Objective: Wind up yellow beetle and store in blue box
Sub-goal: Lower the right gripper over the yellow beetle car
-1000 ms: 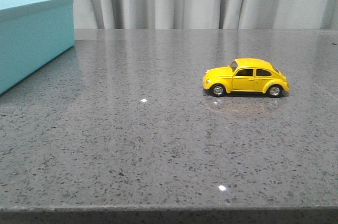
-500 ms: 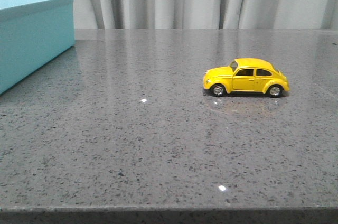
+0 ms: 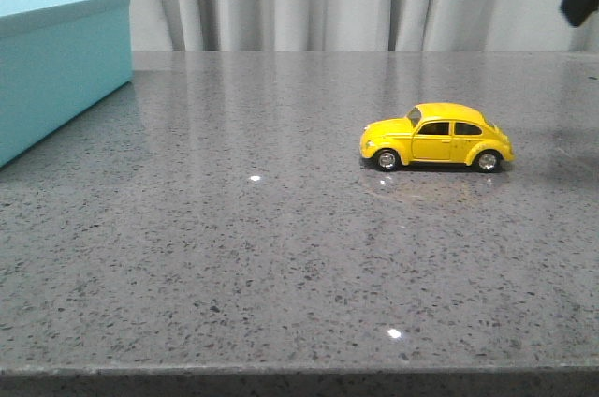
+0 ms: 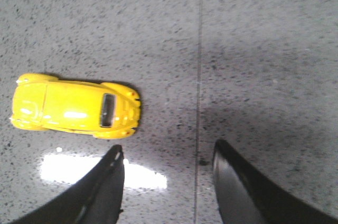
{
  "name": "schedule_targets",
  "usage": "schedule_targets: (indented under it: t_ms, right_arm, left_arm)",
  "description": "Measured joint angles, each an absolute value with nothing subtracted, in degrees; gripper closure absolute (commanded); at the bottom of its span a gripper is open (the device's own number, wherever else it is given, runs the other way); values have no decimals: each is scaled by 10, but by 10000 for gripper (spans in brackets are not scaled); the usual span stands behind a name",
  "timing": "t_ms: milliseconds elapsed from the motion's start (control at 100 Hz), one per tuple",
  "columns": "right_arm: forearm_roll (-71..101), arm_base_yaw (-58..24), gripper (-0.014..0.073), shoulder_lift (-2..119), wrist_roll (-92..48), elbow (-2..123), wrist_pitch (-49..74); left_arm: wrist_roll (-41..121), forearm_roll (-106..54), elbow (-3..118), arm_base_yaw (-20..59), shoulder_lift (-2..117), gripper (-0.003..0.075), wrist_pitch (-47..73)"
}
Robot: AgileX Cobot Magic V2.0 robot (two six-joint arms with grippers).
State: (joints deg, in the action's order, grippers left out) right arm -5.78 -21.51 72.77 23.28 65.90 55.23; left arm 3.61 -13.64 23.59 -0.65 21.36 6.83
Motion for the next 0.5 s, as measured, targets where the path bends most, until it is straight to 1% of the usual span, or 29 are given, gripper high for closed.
schedule_targets:
  t_ms: [40, 210, 500]
  right_arm:
    - [-55, -220, 183, 742, 233, 671, 559]
    - [-48, -224, 113, 791, 239, 708, 578]
    - [-16, -224, 115, 845, 294, 745, 586]
  left_arm:
    - [36, -136, 236, -7, 214, 346, 68]
    - [36, -136, 236, -7, 214, 346, 68]
    - [36, -136, 236, -7, 214, 346, 68]
